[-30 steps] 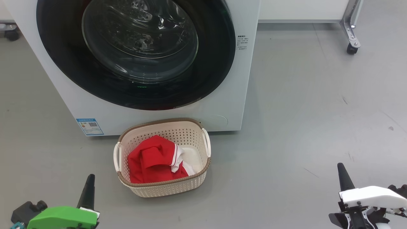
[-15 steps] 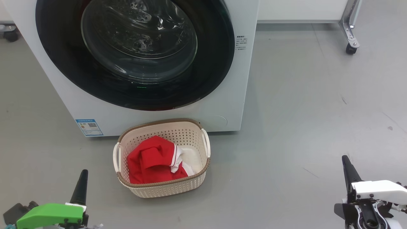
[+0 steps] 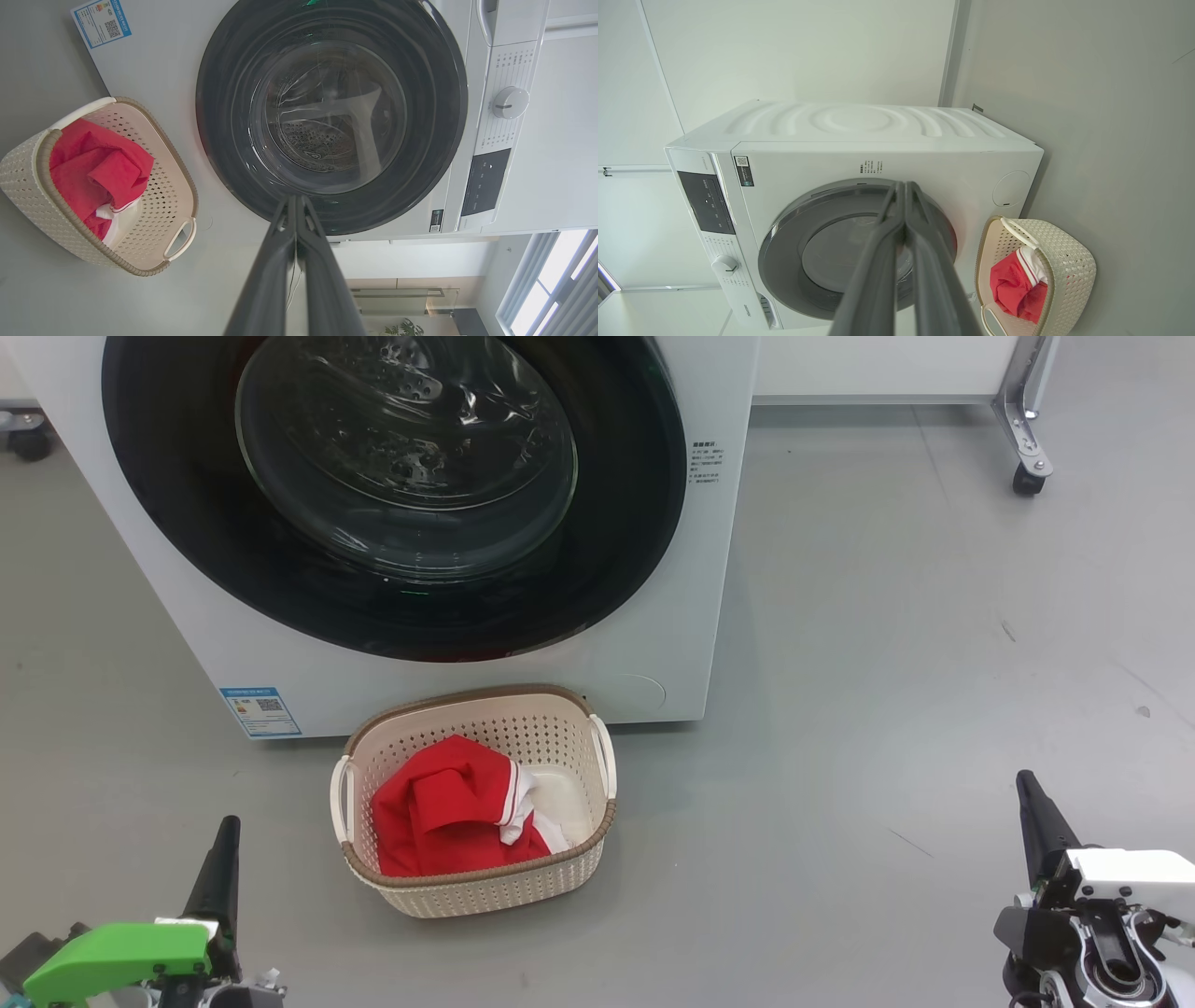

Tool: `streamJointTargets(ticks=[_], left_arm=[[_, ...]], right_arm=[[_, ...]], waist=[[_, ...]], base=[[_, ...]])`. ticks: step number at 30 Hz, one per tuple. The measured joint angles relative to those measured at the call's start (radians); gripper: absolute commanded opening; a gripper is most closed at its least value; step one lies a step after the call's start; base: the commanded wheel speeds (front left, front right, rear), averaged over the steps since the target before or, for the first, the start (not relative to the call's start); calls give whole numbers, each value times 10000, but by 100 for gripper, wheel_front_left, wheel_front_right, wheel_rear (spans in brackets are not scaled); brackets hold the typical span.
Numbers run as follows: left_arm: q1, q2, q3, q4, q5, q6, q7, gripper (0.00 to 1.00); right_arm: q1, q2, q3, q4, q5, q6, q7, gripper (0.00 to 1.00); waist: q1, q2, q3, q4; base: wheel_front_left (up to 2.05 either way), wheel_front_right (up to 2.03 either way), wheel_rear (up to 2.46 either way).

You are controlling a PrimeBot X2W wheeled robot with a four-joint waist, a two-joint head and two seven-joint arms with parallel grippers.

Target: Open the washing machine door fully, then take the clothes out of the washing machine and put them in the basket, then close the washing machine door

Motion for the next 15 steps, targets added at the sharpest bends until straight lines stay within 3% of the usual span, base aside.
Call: streamJointTargets(ticks=[15], left_arm=[[-2,0,10,81,0,-2,2,0]], right_arm=[[-19,-15,-10,33,0,0,12,0]], waist=[[0,0,-3,0]], base=[[0,0,0]])
